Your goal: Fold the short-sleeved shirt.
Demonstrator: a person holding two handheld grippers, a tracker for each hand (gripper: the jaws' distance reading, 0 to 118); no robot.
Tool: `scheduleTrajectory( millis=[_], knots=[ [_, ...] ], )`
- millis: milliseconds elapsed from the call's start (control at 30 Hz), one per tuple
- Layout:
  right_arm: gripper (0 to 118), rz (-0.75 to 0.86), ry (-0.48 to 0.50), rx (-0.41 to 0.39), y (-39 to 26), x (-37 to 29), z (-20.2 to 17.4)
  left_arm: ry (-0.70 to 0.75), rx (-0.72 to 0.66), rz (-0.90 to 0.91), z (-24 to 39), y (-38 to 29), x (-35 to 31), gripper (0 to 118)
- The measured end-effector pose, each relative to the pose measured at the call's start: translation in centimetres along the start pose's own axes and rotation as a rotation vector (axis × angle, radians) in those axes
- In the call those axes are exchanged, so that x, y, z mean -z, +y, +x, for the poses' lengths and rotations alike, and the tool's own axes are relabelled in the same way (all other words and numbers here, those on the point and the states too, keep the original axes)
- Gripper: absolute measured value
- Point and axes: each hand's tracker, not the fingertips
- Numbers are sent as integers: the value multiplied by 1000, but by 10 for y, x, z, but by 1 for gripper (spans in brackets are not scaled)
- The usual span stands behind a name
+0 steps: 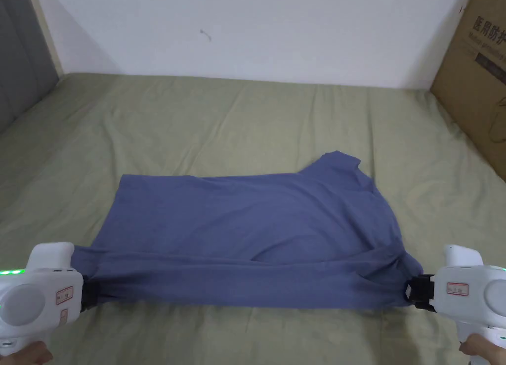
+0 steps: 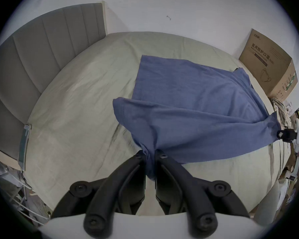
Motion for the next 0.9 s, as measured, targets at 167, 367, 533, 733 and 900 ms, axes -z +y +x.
scheduleTrajectory(
  millis=[167, 367, 533, 733, 900],
  knots=[
    [11, -21, -4, -19, -35, -30, 5, 17, 36, -6, -6, -7, -9, 8],
    [14, -93, 10, 32, -83, -16, 19, 41, 102, -82, -8, -33, -5, 11],
    [65, -66, -70, 10, -69, -22, 18, 129, 120, -85, -7, -39, -9, 96],
    [64, 24, -58, 10, -32, -42, 11, 73, -4, 26, -8, -14, -40, 95],
    [45, 64, 1, -33, -7, -38, -9, 5, 65, 84, 16, 2, -49, 42]
  ],
)
